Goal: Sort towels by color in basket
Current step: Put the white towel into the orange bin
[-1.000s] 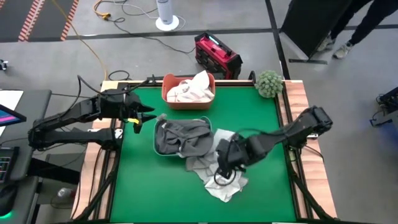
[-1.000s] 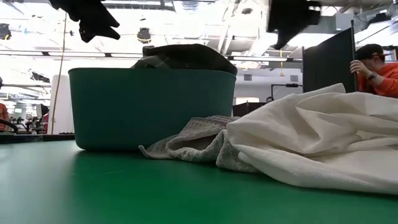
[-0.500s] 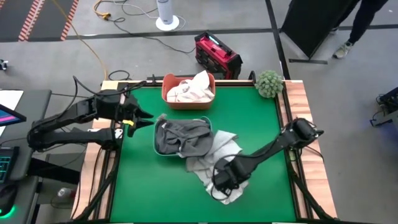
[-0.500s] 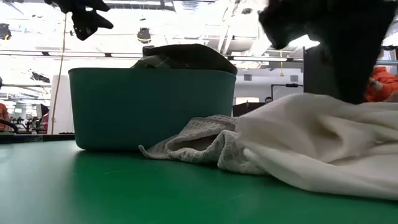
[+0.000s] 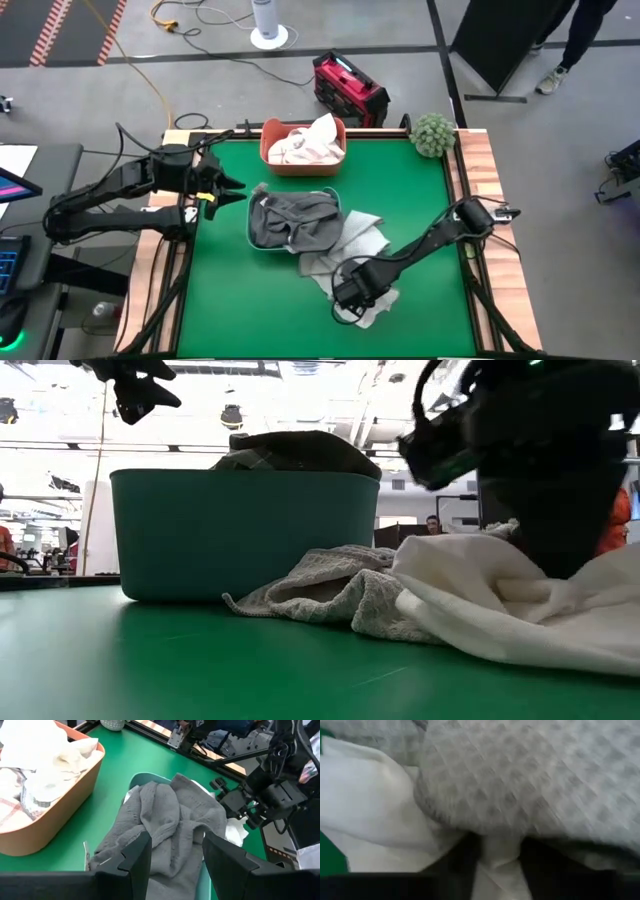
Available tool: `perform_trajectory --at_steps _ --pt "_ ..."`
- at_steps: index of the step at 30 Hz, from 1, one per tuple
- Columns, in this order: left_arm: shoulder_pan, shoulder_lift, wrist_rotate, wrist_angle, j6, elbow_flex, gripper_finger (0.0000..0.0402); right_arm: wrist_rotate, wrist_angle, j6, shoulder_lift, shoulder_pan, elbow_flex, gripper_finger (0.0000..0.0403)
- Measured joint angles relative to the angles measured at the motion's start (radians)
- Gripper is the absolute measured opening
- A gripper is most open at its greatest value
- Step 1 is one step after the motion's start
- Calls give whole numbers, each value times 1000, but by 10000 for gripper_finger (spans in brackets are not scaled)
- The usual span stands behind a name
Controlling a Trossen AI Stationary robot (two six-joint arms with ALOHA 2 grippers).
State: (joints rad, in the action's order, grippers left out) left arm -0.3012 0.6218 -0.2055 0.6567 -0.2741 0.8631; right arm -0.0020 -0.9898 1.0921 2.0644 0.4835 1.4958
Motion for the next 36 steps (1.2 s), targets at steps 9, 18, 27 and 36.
perform_trajectory --at_steps 9,18,27,36 --pt "0 0 13 -11 10 0 167 9 46 -55 -101 -36 -3 32" --pt "0 -1 13 -261 34 0 167 -8 489 -232 -460 -138 -2 32" --pt "0 -2 86 -417 34 0 167 106 974 -717 -690 -320 -1 32" --pt "0 -47 322 -424 48 0 167 66 1057 -854 -648 -574 -1 32"
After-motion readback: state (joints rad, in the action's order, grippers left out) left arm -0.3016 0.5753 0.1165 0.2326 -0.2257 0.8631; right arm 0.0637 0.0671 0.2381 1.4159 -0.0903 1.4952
